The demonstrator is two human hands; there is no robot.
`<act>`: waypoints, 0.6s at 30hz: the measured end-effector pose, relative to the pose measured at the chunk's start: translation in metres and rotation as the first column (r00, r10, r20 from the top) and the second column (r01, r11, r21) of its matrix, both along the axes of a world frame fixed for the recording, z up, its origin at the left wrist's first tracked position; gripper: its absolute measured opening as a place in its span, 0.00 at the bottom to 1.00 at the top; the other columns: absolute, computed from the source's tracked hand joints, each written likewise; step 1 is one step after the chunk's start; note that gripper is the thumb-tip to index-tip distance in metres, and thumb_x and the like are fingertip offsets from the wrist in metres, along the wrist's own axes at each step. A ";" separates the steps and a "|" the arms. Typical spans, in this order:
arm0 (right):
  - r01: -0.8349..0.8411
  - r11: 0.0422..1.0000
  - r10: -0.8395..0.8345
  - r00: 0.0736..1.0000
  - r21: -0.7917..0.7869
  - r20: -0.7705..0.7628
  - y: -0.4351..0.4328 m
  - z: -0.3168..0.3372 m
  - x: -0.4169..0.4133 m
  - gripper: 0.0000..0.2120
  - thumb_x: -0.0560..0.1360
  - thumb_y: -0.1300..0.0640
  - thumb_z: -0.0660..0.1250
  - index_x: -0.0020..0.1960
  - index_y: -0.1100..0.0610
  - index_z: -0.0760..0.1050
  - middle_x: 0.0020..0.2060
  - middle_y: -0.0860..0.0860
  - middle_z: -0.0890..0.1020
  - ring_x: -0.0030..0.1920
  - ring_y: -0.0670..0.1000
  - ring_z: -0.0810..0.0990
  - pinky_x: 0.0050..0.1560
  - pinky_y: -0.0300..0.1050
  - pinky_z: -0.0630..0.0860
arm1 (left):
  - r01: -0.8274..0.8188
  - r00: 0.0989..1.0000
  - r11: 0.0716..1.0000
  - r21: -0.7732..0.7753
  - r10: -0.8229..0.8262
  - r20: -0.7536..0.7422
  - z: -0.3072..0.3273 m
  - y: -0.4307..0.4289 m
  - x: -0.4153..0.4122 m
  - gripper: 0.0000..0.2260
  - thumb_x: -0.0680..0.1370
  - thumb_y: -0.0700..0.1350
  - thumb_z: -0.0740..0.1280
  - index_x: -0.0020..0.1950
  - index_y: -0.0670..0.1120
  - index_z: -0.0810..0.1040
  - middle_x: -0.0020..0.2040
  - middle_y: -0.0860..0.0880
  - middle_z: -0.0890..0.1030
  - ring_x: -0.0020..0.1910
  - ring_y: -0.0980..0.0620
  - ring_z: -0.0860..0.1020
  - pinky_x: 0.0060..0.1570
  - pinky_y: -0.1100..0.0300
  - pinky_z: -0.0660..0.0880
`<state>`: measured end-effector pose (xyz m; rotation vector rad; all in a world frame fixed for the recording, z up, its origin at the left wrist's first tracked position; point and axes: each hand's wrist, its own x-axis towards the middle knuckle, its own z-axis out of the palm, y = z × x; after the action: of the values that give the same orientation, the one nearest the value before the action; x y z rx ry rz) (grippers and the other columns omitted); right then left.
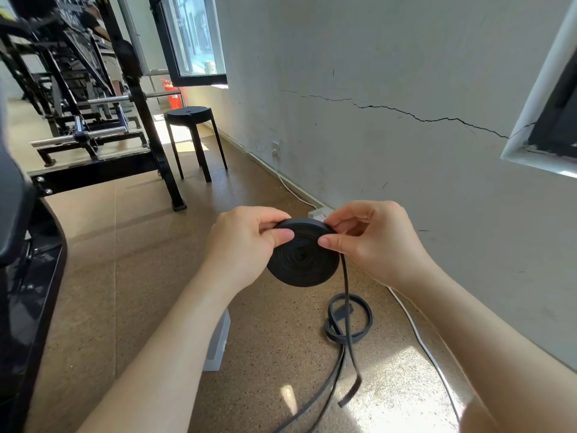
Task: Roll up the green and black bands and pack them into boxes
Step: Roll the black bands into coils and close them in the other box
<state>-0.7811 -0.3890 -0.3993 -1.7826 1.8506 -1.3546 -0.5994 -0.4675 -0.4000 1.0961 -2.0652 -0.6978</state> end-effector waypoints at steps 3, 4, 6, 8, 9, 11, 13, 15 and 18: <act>0.006 1.000 -0.007 1.000 -0.022 -0.026 0.000 -0.001 0.003 0.10 0.68 0.56 0.77 0.42 0.45 0.79 0.36 0.40 0.81 0.39 0.40 0.80 0.39 0.30 0.76 | -0.019 0.997 0.998 0.054 0.023 -0.076 -0.004 -0.001 -0.003 0.09 0.74 0.43 0.71 0.52 0.54 0.83 0.44 0.56 0.85 0.47 0.56 0.82 0.48 0.49 0.80; -0.001 1.000 0.001 1.000 -0.019 -0.021 0.000 0.000 0.003 0.09 0.69 0.57 0.77 0.43 0.46 0.79 0.37 0.40 0.81 0.40 0.39 0.80 0.40 0.29 0.76 | -0.019 0.995 0.997 0.069 0.026 -0.094 -0.005 -0.001 -0.003 0.09 0.74 0.43 0.71 0.52 0.54 0.84 0.44 0.56 0.85 0.46 0.57 0.82 0.47 0.51 0.81; -0.033 0.999 0.032 0.999 0.017 0.030 0.000 0.000 0.000 0.08 0.70 0.58 0.75 0.46 0.48 0.80 0.39 0.41 0.82 0.41 0.41 0.81 0.40 0.32 0.78 | -0.007 0.992 0.995 0.098 0.019 -0.127 -0.005 -0.001 -0.005 0.10 0.75 0.41 0.71 0.55 0.52 0.83 0.45 0.55 0.85 0.44 0.56 0.82 0.42 0.55 0.81; -0.075 0.995 0.065 0.991 0.073 0.121 0.000 0.002 -0.005 0.10 0.71 0.59 0.75 0.50 0.49 0.81 0.42 0.46 0.83 0.41 0.47 0.83 0.38 0.40 0.81 | -0.002 0.981 0.989 0.150 0.032 -0.192 -0.006 0.000 -0.006 0.11 0.75 0.41 0.70 0.57 0.49 0.82 0.46 0.54 0.85 0.43 0.55 0.82 0.33 0.62 0.79; -0.082 0.993 0.068 0.986 0.084 0.155 0.000 0.002 -0.007 0.12 0.71 0.60 0.74 0.52 0.49 0.81 0.42 0.48 0.84 0.40 0.49 0.84 0.37 0.43 0.82 | 0.000 0.970 0.982 0.191 0.047 -0.238 -0.005 0.001 -0.007 0.12 0.75 0.40 0.70 0.58 0.48 0.82 0.46 0.53 0.85 0.42 0.54 0.82 0.31 0.64 0.78; -0.056 0.996 0.045 0.985 0.067 0.164 0.001 0.001 -0.008 0.17 0.70 0.62 0.75 0.56 0.50 0.80 0.39 0.48 0.83 0.39 0.50 0.84 0.37 0.46 0.82 | 0.020 0.959 0.963 0.269 0.057 -0.276 -0.004 0.001 -0.007 0.12 0.75 0.39 0.70 0.58 0.47 0.81 0.45 0.53 0.85 0.41 0.54 0.83 0.31 0.63 0.78; -0.024 0.998 0.021 0.998 0.050 0.065 0.002 0.000 -0.009 0.21 0.69 0.61 0.76 0.59 0.49 0.77 0.36 0.47 0.83 0.40 0.50 0.83 0.42 0.48 0.82 | 0.052 0.986 0.953 0.298 -0.002 -0.165 -0.003 0.002 -0.006 0.12 0.75 0.39 0.70 0.58 0.49 0.82 0.45 0.53 0.85 0.42 0.54 0.83 0.36 0.58 0.81; -0.037 0.997 0.042 0.995 0.069 -0.086 0.004 0.001 -0.005 0.23 0.69 0.60 0.76 0.61 0.47 0.75 0.38 0.44 0.83 0.41 0.46 0.82 0.45 0.46 0.81 | 0.066 0.991 0.975 0.212 -0.088 0.097 -0.002 0.001 -0.003 0.11 0.75 0.42 0.71 0.54 0.54 0.83 0.44 0.56 0.85 0.44 0.56 0.82 0.45 0.53 0.81; -0.048 0.995 0.071 0.962 0.092 -0.263 0.006 0.003 0.002 0.21 0.69 0.60 0.76 0.59 0.47 0.76 0.36 0.39 0.79 0.38 0.39 0.77 0.45 0.43 0.78 | 0.103 0.905 0.995 0.008 -0.097 0.414 0.002 0.005 -0.001 0.07 0.74 0.47 0.71 0.51 0.56 0.84 0.41 0.57 0.84 0.42 0.57 0.80 0.48 0.52 0.79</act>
<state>-0.7791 -0.3827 -0.3965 -2.0412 1.9337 -1.0402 -0.6008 -0.4624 -0.3983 1.2186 -2.4961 -0.5296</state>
